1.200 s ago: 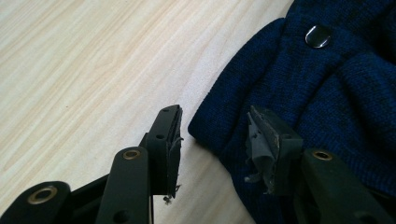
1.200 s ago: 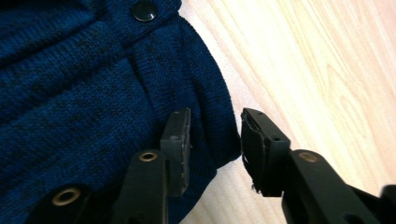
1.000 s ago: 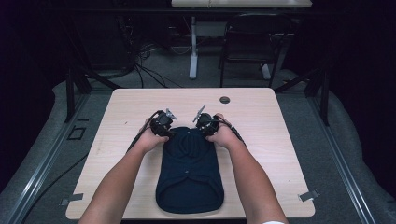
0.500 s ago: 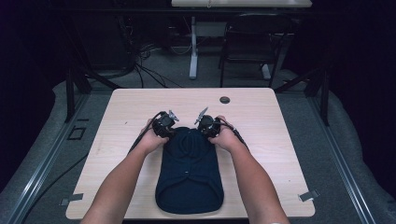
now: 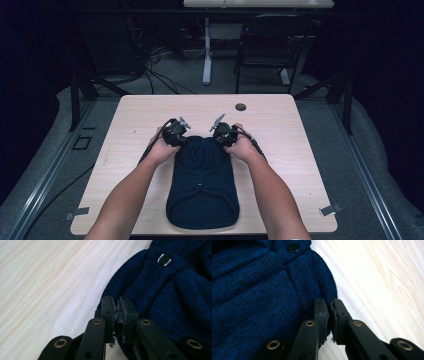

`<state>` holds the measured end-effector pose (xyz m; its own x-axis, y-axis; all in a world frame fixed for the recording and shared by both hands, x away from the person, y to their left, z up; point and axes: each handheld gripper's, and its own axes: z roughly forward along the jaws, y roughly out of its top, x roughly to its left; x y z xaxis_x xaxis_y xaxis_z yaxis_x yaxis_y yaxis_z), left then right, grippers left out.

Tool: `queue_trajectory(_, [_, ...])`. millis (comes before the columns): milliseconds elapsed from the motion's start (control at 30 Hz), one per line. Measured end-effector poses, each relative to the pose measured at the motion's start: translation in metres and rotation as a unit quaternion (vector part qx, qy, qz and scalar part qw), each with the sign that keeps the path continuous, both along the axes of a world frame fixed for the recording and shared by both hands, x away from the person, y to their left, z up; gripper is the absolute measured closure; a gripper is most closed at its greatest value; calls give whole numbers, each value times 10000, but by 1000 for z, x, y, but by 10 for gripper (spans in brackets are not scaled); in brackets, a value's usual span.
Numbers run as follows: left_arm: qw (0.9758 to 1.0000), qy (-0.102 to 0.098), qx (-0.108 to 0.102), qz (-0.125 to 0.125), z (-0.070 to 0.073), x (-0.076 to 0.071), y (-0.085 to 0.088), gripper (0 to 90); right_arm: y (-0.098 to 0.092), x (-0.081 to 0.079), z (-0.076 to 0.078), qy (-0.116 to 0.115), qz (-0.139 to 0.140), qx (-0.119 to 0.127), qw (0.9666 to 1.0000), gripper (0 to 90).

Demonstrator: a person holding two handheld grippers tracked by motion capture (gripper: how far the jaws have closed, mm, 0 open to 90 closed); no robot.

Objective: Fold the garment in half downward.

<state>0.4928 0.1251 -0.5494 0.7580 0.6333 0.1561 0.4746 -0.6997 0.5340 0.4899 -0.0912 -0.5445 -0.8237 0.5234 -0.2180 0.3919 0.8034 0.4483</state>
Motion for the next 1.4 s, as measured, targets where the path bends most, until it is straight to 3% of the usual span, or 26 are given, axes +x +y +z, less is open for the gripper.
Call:
queue_trajectory(433, [9988, -468, -145, 19, 45, -1, 4, 838, -5, -2, 46, -389, 130, 54, 9991, 841])
queue_trajectory(700, [9962, -830, -242, 74, 76, -3, 9, 838, -5, -3, 75, -699, 82, 257, 9972, 841])
queue_trajectory(767, [9956, -920, -186, 54, 85, -2, 10, 838, -4, -3, 83, -791, 92, 269, 9965, 841])
queue_trajectory(1100, [9901, -1390, -192, 2, 123, -1, 9, 838, -5, -1, 129, -1264, 94, 256, 9916, 842])
queue_trajectory(1167, [9885, -1508, -138, 1, 131, -1, 8, 838, -5, -1, 136, -1345, 127, 93, 9908, 842])
queue_trajectory(1400, [9816, -1911, -32, -34, 158, -1, 5, 838, -4, -1, 162, -1784, 21, 188, 9838, 842])
